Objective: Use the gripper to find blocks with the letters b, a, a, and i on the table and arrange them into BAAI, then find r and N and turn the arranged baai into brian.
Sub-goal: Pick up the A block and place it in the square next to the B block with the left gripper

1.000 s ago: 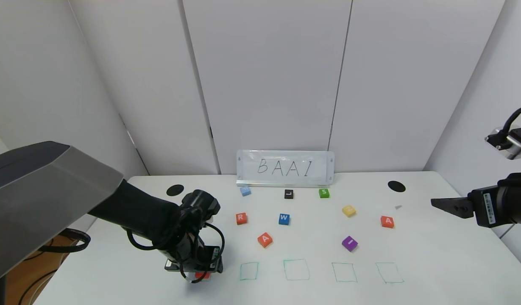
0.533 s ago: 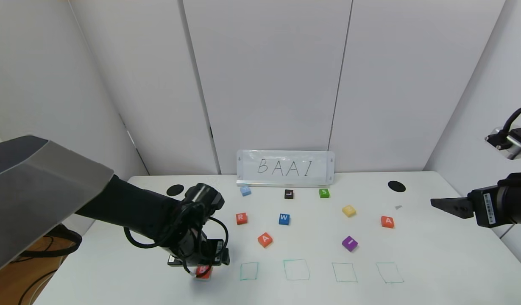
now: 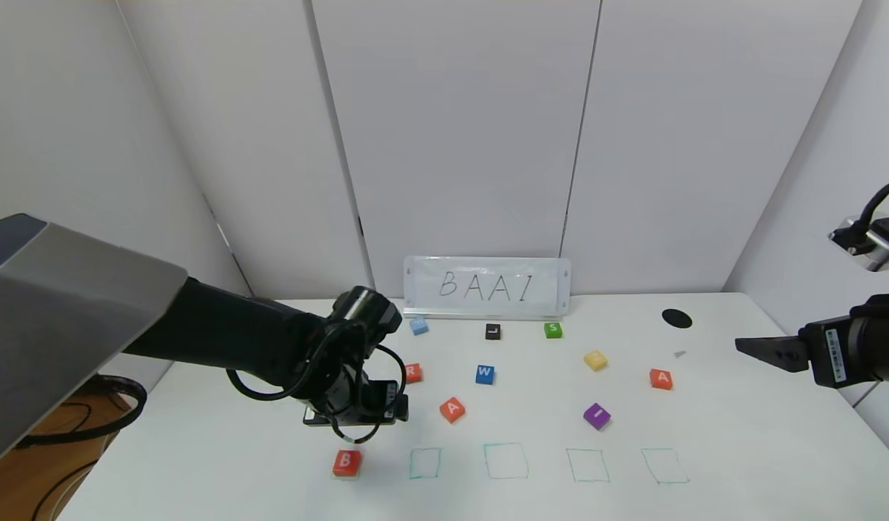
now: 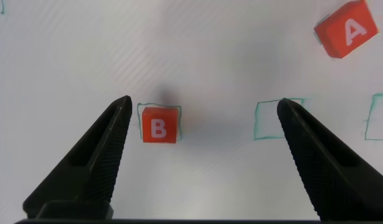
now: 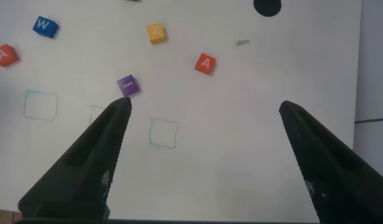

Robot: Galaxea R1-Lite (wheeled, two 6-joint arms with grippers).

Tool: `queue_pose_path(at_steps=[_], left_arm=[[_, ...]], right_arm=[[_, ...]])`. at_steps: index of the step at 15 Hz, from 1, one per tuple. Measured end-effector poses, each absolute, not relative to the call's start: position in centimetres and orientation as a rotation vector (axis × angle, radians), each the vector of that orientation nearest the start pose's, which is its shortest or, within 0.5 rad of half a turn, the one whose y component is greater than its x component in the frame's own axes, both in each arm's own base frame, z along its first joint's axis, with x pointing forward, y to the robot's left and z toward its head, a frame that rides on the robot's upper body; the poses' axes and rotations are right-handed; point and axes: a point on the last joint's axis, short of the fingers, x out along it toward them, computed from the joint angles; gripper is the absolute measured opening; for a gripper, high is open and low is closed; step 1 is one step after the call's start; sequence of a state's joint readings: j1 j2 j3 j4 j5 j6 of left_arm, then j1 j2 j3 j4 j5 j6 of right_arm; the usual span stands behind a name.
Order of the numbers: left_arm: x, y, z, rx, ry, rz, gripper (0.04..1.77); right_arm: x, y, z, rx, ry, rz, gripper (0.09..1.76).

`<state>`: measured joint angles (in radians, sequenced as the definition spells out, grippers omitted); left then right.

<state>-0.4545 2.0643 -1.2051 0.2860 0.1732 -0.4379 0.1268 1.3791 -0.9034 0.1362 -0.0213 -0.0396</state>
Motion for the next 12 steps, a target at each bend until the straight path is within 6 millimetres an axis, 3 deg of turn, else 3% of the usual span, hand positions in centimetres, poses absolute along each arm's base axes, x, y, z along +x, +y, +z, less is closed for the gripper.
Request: queue_pose_path(at_steps=[4, 12], left_arm=[[33.0, -16.5, 10.3, -0.026, 1.098, -0.05, 1.68], [35.4, -18.2, 10.6, 0.279, 1.028, -0.377, 1.7]], right_arm=[[21.4, 3.0, 22.3, -0.087, 0.608, 0.127, 1.71], [20.3, 3.5, 22.7, -0.094, 0.59, 0.159, 1.71]])
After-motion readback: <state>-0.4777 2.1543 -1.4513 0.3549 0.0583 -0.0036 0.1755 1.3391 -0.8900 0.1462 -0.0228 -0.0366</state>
